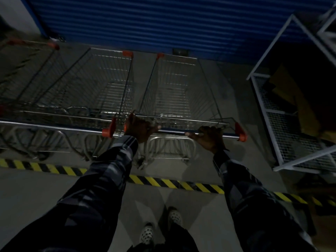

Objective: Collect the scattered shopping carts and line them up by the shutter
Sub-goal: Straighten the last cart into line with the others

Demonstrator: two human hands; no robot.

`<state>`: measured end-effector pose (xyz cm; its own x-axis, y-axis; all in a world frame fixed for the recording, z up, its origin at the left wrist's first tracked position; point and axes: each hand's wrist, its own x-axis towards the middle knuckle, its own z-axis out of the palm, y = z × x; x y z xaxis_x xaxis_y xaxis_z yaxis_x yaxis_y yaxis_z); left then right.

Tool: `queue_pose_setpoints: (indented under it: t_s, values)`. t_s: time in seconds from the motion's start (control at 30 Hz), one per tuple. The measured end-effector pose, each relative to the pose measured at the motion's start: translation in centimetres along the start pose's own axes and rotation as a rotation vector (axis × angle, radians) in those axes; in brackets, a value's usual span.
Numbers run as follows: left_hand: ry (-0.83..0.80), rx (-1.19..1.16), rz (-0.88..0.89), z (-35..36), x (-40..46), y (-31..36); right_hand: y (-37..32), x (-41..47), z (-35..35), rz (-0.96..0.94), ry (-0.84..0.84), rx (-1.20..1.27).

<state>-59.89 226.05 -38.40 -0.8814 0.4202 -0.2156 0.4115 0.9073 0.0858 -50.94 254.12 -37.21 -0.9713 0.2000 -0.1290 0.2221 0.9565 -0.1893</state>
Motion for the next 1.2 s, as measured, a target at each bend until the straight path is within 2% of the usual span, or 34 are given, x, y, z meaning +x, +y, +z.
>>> queue_pose_setpoints:
  t_s: [0.2, 0.53, 0.73, 0.93, 1.07, 1.2]
  values:
    - [0.097, 0.047, -0.008, 0.2, -0.5, 0.7, 0.9, -0.3, 0.7, 0.019, -0.002, 0.099]
    - [-0.100, 0.146, -0.103, -1.6, -1.0, 3.3, 1.8, -0.5, -0.7, -0.042, -0.039, 0.137]
    - [-0.051, 0.244, -0.094, -0.7, -1.4, 3.5, 2.0, -1.8, -0.9, -0.055, -0.013, 0.122]
    - [-0.019, 0.139, -0.095, 0.1, -3.5, 4.0, 2.7, -3.5, 0.6, -0.033, 0.016, 0.090]
    - [0.043, 0.241, -0.001, 0.6, -5.7, 4.5, 3.2, -5.5, 1.3, -0.052, 0.067, 0.038]
    - [0.100, 0.083, 0.004, 0.7, -8.4, 5.3, 3.0, -8.1, 1.2, -0.030, 0.064, 0.005]
